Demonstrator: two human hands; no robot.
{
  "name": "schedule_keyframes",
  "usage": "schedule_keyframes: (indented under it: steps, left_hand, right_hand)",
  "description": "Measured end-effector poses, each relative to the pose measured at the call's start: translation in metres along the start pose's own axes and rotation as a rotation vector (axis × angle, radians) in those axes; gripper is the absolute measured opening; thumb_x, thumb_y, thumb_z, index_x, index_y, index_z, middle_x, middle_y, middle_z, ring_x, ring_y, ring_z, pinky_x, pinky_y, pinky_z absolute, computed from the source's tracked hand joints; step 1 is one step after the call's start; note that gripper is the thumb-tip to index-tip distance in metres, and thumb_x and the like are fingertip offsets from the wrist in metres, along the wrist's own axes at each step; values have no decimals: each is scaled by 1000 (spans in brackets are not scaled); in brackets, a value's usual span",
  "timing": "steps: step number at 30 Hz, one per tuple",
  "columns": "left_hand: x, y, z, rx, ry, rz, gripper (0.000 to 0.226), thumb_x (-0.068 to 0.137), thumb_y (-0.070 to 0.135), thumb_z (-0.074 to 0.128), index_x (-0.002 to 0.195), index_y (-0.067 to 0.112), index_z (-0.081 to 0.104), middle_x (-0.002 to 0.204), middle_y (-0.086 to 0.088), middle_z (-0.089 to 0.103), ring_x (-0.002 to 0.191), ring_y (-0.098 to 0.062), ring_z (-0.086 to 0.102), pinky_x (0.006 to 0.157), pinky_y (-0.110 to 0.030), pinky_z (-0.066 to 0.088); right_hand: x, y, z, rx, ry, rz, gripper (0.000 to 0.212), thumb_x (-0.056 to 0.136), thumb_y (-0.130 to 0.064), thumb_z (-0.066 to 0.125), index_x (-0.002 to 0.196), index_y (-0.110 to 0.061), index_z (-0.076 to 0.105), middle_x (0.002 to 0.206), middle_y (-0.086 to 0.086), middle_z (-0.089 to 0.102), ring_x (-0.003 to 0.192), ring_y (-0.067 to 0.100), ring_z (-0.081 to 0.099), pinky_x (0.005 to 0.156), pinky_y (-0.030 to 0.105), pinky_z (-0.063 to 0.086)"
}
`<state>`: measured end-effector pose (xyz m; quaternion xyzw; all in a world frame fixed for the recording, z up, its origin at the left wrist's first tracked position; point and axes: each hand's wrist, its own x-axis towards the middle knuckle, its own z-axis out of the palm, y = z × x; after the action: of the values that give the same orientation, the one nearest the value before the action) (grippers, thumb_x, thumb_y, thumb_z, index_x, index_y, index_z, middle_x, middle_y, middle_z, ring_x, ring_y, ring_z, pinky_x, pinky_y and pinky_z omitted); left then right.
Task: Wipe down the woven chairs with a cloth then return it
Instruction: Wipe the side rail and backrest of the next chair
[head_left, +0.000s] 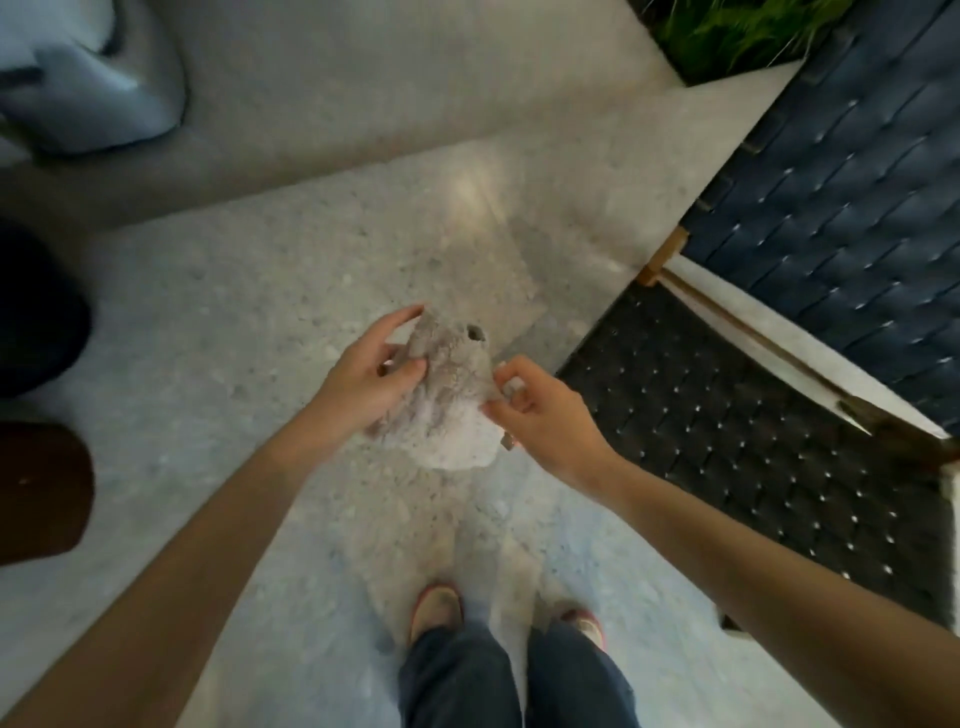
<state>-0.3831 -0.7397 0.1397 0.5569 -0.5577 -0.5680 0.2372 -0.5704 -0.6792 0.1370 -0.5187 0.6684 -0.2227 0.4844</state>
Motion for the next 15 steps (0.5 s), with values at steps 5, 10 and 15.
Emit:
schedule_keyframes:
  steps: [5, 10, 15]
  left_hand:
    - [-24, 101, -28, 224, -229, 151, 51, 94, 8, 52, 125, 47, 41, 110, 22, 53, 86, 9, 55, 70, -7, 42]
    - [-31, 161, -46, 494, -296, 234, 37, 91, 19, 58, 117, 40, 40, 101, -2, 49, 91, -10, 52, 74, -19, 43]
    - [-23, 190, -49, 738, -278, 352, 18, 89, 33, 59, 100, 22, 51, 100, 0, 43, 91, -14, 47, 75, -28, 43]
  right_hand:
    - [-41, -86, -68, -235, 170, -82, 16, 90, -33, 64, 104, -26, 61, 99, -5, 57, 88, 11, 53, 82, 35, 52]
    - [-70, -139, -106, -410, 220, -169, 20, 90, -31, 64, 109, -25, 61, 132, -5, 48, 118, 16, 34, 94, 33, 44]
    - [-79, -168, -133, -680, 375, -360, 21, 83, -19, 73, 102, -20, 65, 101, -4, 68, 103, 27, 53, 77, 40, 51]
